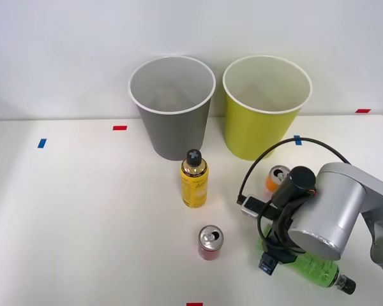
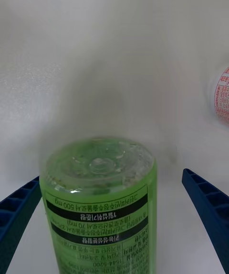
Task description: Put cans in the gray bin, plastic bottles in the light green bin
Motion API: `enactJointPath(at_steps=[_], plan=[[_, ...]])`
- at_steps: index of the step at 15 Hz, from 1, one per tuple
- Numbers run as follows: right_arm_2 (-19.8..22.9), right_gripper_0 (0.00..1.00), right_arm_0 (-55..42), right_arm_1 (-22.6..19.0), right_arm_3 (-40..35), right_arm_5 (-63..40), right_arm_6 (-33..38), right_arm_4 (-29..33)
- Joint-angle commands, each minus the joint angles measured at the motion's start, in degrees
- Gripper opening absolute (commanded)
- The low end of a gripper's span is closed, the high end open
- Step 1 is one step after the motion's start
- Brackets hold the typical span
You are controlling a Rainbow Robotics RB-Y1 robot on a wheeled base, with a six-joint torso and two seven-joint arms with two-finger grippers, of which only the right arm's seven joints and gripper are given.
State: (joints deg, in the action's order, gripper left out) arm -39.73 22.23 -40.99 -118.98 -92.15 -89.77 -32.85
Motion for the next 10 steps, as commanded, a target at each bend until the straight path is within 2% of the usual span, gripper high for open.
enactJointPath(at_steps=[1,2,3,5,10], plan=[[-0.1,0.89,0.0,-0.3,0.1,0.4,-0.8,0.2],[0.0,0.32,0.0,-0.4,0.1,0.4,-1.4,0.2],[0.0,0.13,0.0,-0.5,0.1,0.3,-1.6,0.2],[0.0,0.04,-0.1,-0.8,0.1,0.3,-2.0,0.2],[0.1,0.02,-1.1,-1.8,-2.2,0.4,-1.6,1.0]])
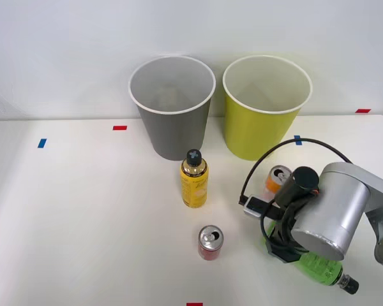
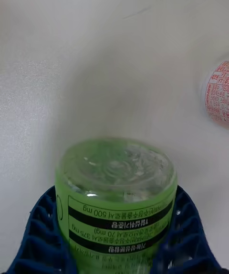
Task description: Put cans in the gray bin, plastic bottles in the light green bin
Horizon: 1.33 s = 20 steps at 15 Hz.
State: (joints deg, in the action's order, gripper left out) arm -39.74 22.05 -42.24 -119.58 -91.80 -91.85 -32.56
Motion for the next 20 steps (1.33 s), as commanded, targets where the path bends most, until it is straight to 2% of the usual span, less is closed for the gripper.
enactJointPath(at_steps=[1,2,6,9,11,15,18,20], plan=[[0.7,0.01,-2.3,-1.2,-4.1,0.0,0.5,2.5],[2.1,0.01,-4.4,-1.4,-6.3,0.0,0.7,3.5],[12.9,0.0,-15.9,-2.1,-20.3,0.0,0.0,5.0],[20.8,0.0,-25.7,0.3,-30.2,2.9,-0.8,5.5],[25.5,0.0,-30.3,2.8,-30.4,5.4,-1.1,5.4],[34.7,0.0,-34.3,8.1,-30.4,9.2,-1.8,0.1],[41.4,0.0,-34.4,11.3,-30.4,12.4,-1.2,-6.6],[45.3,0.0,-34.0,13.1,-30.4,18.6,-0.7,-11.6]])
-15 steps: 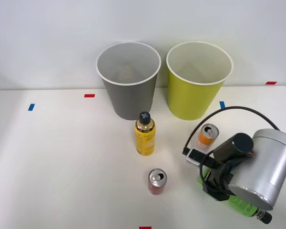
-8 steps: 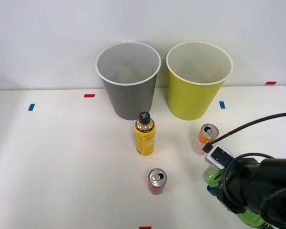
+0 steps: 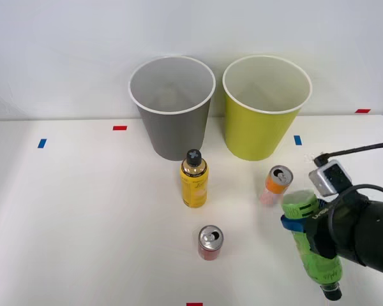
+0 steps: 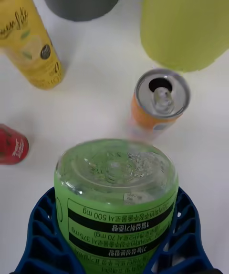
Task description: Put cans in the gray bin, plastic bottles in the light green bin
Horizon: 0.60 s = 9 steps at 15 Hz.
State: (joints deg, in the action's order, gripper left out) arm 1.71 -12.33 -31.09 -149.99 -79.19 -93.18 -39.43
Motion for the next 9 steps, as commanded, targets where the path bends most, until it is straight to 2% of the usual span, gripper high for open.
enactJointPath(at_steps=[1,4,6,9], plan=[[4.6,0.0,0.7,2.5,0.0,9.6,0.8,-6.1],[6.9,0.0,2.4,4.1,0.0,20.8,1.9,-11.7],[9.8,0.0,4.1,6.1,0.0,21.4,2.6,-14.9],[17.0,0.0,8.0,11.4,0.0,21.7,4.0,-24.5]])
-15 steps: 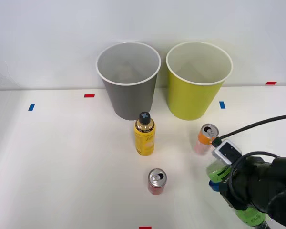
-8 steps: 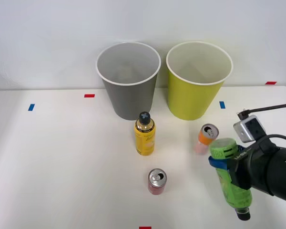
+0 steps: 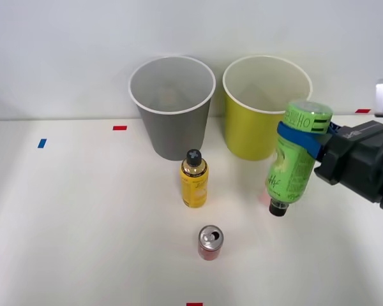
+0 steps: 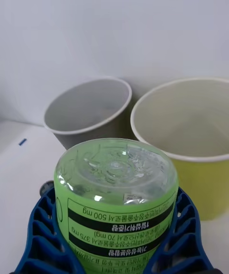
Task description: Put cans in the gray bin, plastic bottles in the light green bin
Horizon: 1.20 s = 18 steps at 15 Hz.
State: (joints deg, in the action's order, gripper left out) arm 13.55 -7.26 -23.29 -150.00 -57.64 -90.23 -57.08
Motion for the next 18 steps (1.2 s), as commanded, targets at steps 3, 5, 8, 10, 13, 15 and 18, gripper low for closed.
enactJointPath(at_steps=[3,5,8,10,13,15,18], plan=[[7.5,0.0,5.8,5.0,0.0,2.5,1.6,-8.8],[6.8,0.0,8.0,4.1,0.0,7.4,1.9,-8.9],[6.8,0.0,13.0,3.0,2.5,10.8,1.9,-8.7],[6.8,0.0,17.4,2.1,7.5,12.6,1.5,-7.9],[6.6,0.0,24.0,0.8,14.1,13.4,2.1,-3.9],[6.2,0.0,27.4,-0.8,19.2,14.6,2.3,-2.9],[3.1,0.0,30.0,-3.1,25.2,19.4,2.4,-0.5]])
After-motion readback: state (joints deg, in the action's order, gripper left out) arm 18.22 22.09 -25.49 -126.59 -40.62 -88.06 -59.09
